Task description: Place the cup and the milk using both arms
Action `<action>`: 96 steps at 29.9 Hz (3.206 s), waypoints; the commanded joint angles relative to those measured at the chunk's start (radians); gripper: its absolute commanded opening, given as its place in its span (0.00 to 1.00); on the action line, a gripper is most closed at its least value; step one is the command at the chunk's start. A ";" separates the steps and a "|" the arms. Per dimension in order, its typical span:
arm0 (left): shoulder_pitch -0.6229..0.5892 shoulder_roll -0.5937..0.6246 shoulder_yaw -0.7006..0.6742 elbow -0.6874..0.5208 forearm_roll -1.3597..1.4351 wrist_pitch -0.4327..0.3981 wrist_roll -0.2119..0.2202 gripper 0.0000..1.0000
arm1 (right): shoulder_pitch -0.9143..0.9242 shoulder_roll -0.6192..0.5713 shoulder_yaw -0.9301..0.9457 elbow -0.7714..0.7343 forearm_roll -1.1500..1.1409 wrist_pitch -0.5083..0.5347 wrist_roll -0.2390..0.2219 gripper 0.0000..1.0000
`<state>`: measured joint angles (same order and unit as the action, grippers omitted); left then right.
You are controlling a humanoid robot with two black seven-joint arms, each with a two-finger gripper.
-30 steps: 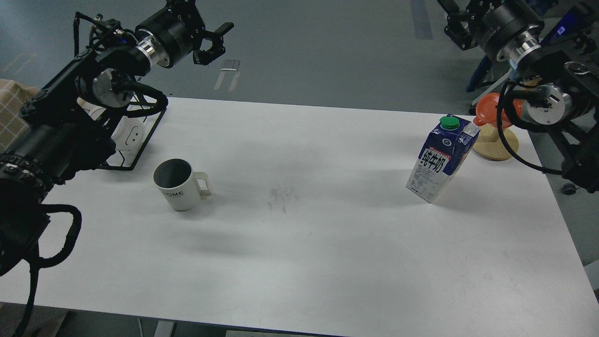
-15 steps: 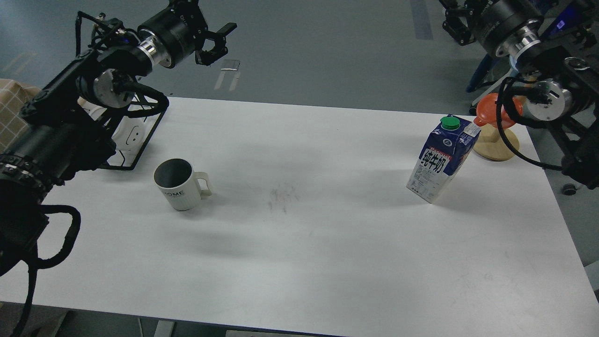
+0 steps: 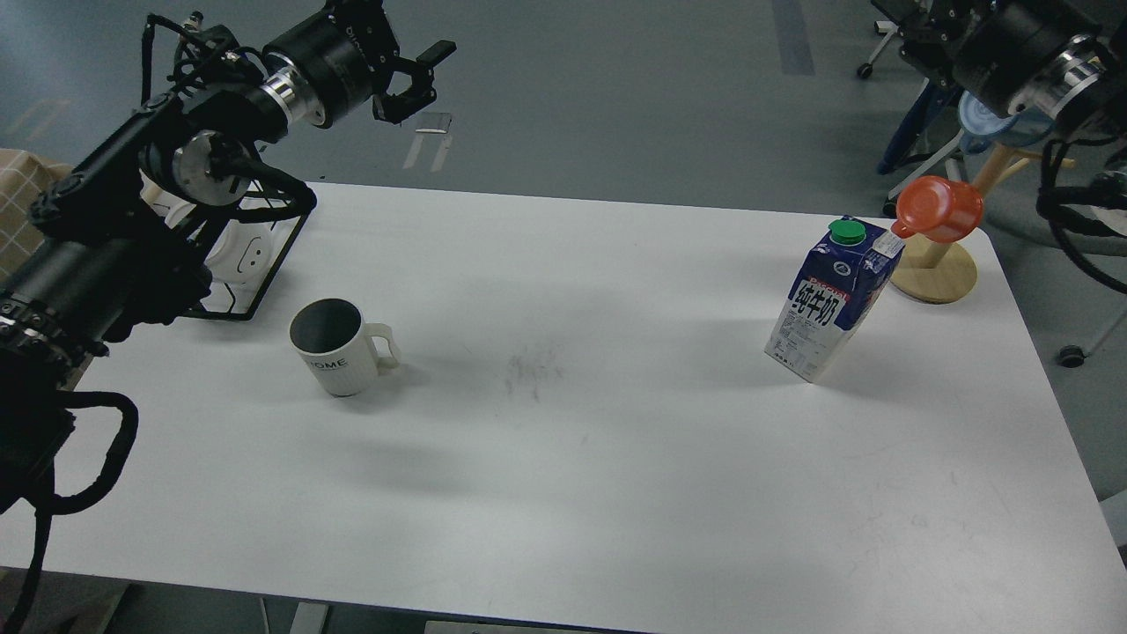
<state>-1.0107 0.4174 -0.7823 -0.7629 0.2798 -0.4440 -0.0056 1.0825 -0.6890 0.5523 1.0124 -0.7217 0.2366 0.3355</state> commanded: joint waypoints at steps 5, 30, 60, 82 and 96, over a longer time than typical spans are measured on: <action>0.012 0.011 0.000 -0.038 0.033 0.001 0.001 0.98 | -0.044 -0.218 -0.023 0.190 -0.188 -0.003 0.057 1.00; 0.302 0.666 0.002 -0.808 0.843 -0.045 0.000 0.98 | -0.104 -0.100 0.020 0.176 -0.171 -0.065 0.073 1.00; 0.362 0.643 0.225 -0.635 1.339 -0.045 -0.031 0.98 | -0.240 -0.050 0.140 0.186 -0.168 -0.074 0.112 1.00; 0.369 0.492 0.227 -0.509 1.345 -0.045 -0.027 0.98 | -0.256 -0.058 0.152 0.190 -0.168 -0.077 0.112 1.00; 0.368 0.479 0.282 -0.477 1.340 -0.045 -0.031 0.98 | -0.269 -0.061 0.166 0.198 -0.168 -0.085 0.112 1.00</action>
<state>-0.6412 0.9050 -0.4992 -1.2396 1.6270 -0.4886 -0.0368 0.8156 -0.7499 0.7177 1.2100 -0.8897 0.1520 0.4480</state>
